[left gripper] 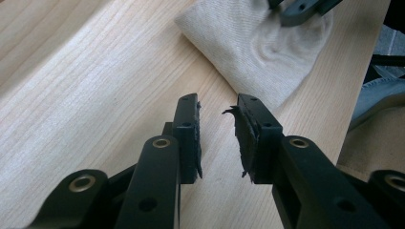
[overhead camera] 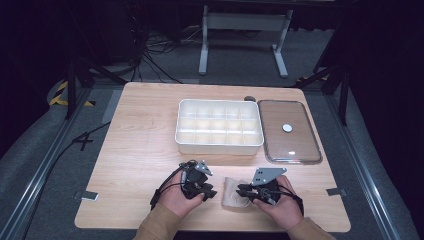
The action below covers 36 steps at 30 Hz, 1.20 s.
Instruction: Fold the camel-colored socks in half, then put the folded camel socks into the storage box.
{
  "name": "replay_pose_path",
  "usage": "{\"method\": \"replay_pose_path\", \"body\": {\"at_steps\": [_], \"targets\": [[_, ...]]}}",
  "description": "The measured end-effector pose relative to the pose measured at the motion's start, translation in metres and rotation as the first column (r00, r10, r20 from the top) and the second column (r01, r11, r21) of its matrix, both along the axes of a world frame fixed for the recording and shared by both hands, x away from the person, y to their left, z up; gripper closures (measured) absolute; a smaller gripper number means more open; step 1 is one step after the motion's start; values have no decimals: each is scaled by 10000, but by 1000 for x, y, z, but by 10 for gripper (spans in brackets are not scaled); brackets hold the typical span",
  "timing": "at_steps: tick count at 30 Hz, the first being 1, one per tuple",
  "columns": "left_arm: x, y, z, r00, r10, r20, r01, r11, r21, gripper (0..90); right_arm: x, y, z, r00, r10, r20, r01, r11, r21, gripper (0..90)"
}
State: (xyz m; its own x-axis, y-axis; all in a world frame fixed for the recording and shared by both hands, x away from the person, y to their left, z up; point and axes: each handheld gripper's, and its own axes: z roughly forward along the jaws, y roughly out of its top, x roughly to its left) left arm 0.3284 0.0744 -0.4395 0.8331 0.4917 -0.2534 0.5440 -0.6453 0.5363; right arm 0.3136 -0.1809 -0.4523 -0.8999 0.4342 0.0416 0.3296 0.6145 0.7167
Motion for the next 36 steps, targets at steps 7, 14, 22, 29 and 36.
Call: {"method": "replay_pose_path", "body": {"at_steps": [7, 14, 22, 29, 36], "targets": [[1, 1, 0, 10000, 19, 11, -20, 10000, 41, 707, 4, -1, -10, 10000, -15, -33, 14, 9990, -444, 782], [1, -3, -6, 10000, -1, -56, 2, 9999, 171, 711, 13, -8, -15, 9984, 462, -323, -462, 9989, 6, 807], [1, 0, -4, 10000, 47, -68, -46, 9999, 149, 712, 15, -4, -15, 9968, 803, 47, -802, 9967, -139, 806], [1, -1, -5, 10000, 48, -75, -47, 9999, 143, 712, 9, -2, -8, 9969, 662, 420, -653, 9976, -219, 780], [1, -4, -7, 10000, -7, 10, 7, 9993, 369, 712, 4, -4, -3, 9999, 104, -24, -106, 9965, -828, 831]]}}
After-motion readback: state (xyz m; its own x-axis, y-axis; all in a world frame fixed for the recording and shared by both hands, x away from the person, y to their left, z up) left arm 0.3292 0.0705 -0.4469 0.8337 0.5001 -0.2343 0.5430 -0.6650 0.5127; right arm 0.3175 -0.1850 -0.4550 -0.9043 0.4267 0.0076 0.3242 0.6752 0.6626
